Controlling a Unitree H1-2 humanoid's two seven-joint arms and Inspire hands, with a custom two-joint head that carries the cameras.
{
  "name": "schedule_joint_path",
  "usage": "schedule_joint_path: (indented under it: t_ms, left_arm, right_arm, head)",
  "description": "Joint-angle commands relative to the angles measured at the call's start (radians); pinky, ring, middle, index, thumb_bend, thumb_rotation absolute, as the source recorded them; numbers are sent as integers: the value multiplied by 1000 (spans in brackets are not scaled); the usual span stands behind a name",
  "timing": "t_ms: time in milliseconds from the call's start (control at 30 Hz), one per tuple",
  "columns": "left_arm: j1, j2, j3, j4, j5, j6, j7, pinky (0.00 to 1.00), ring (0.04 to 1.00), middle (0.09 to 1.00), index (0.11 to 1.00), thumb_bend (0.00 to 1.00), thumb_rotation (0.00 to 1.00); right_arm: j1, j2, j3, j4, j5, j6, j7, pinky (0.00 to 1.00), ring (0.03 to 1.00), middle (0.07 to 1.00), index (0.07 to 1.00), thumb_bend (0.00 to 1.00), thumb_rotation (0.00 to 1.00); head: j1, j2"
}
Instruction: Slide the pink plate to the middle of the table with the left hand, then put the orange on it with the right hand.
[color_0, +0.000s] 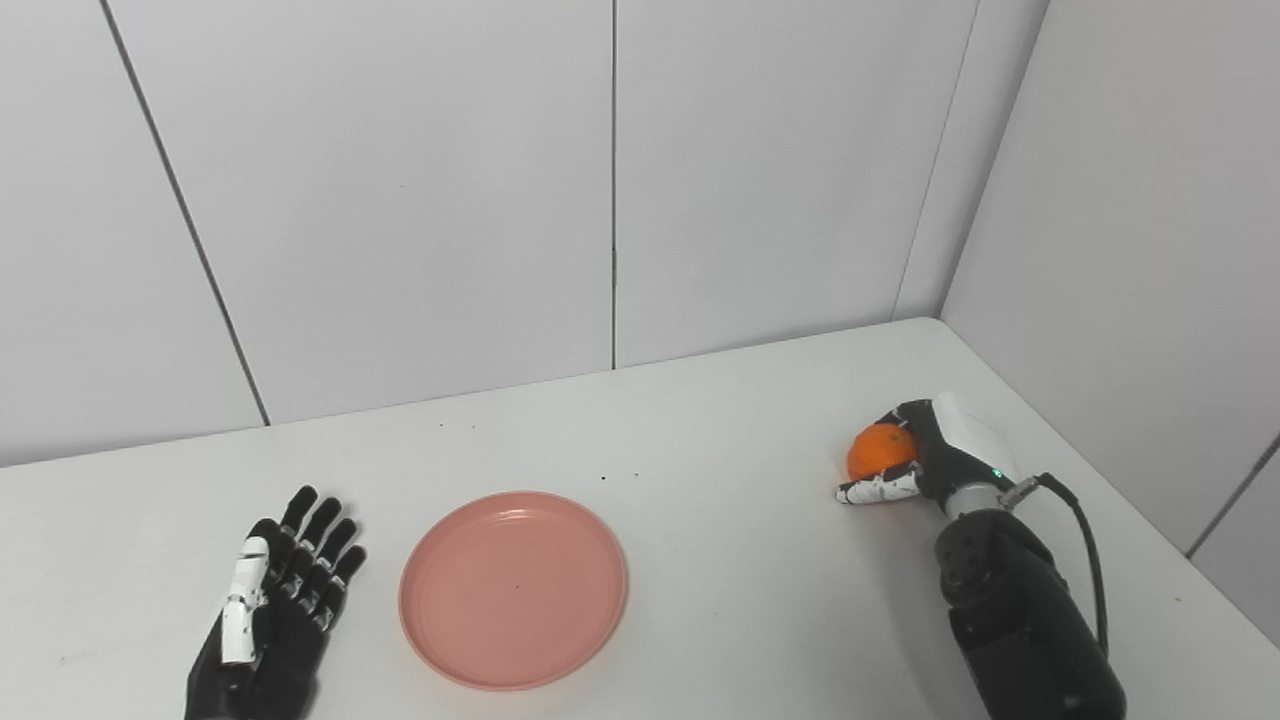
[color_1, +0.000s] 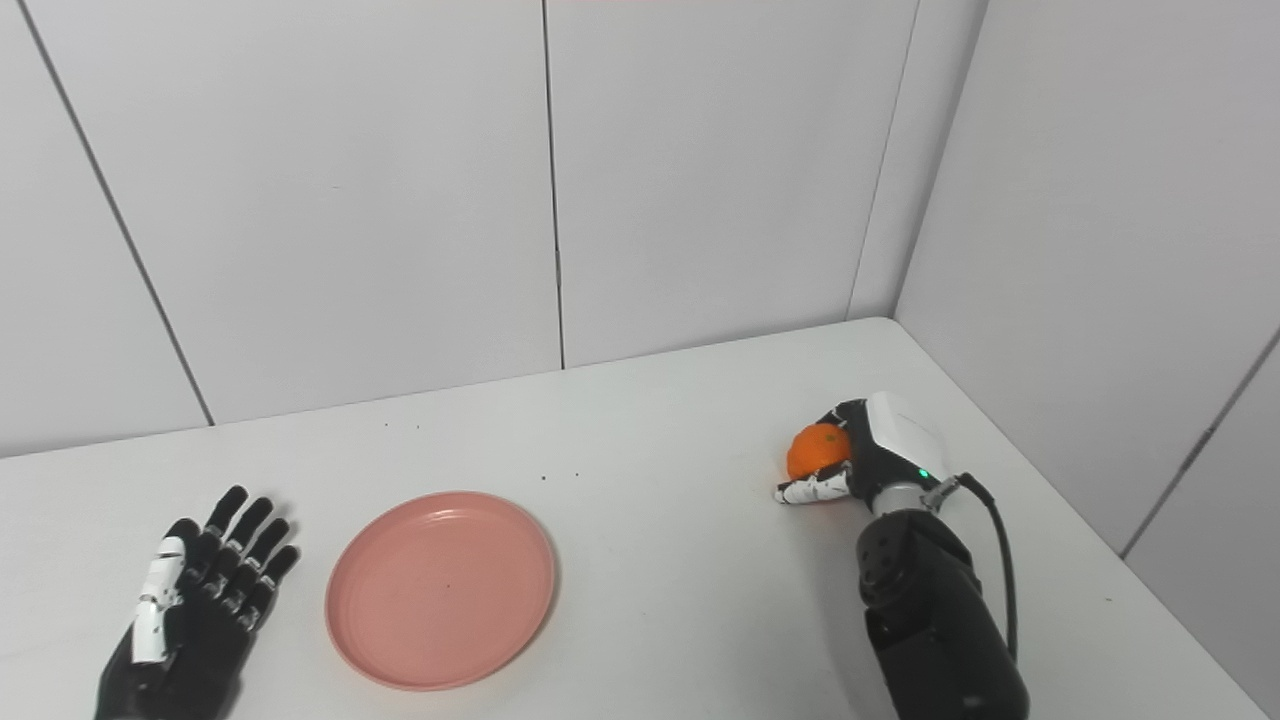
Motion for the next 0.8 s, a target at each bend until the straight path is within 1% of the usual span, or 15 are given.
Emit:
schedule_joint_path:
  t_ms: [0, 67, 100, 233, 333, 400, 433, 467, 600, 767]
  left_arm:
    - [15, 8, -2, 8, 4, 46, 4, 1000, 994, 1000, 1000, 285, 1000]
    - [15, 6, -2, 5, 4, 49, 9, 1000, 994, 1000, 1000, 286, 1000]
    - [15, 5, -1, 4, 4, 51, 12, 1000, 990, 995, 998, 288, 1000]
    - [16, 2, -1, -3, 5, 55, 17, 1000, 986, 991, 995, 288, 1000]
    - [17, -2, -1, -8, 8, 61, 27, 1000, 978, 984, 987, 290, 1000]
    - [18, -1, -5, -9, 11, 58, 23, 1000, 986, 991, 994, 292, 1000]
    - [18, -1, -6, -9, 13, 56, 22, 1000, 989, 994, 996, 293, 1000]
    - [18, -2, -7, -10, 15, 55, 23, 1000, 989, 994, 996, 293, 1000]
    - [20, -6, -9, -8, 19, 50, 27, 1000, 985, 990, 992, 293, 1000]
    - [23, -16, -12, -15, 25, 53, 40, 1000, 979, 985, 985, 297, 1000]
  right_arm:
    - [-23, -8, -2, -20, 3, -3, 3, 322, 403, 449, 505, 529, 6]
    - [-22, -5, -5, -31, 2, -3, -2, 316, 396, 441, 508, 528, 1]
    - [-21, -3, -6, -38, 1, -3, -5, 328, 407, 450, 503, 529, 0]
    - [-18, 3, -10, -91, -4, -3, -18, 316, 399, 441, 501, 530, 0]
    - [-27, 15, -23, -149, -9, -3, -10, 368, 455, 498, 482, 529, 0]
    - [-32, 17, -21, -184, -10, -3, -14, 361, 443, 481, 488, 530, 0]
    - [-34, 16, -18, -199, -11, -3, -15, 331, 414, 451, 498, 530, 0]
    - [-36, 16, -15, -213, -13, -3, -12, 327, 411, 447, 499, 530, 0]
    - [-48, 18, 11, -285, -29, -3, 12, 326, 411, 446, 510, 528, 0]
    - [-66, 23, 65, -357, -24, -7, 17, 327, 414, 453, 515, 527, 0]
  head:
    - [2, 1]
    - [2, 1]
    - [2, 1]
    - [11, 5]
    - [16, 6]
    - [22, 6]
    - [24, 7]
    - [27, 7]
    - [42, 10]
    - [69, 16]
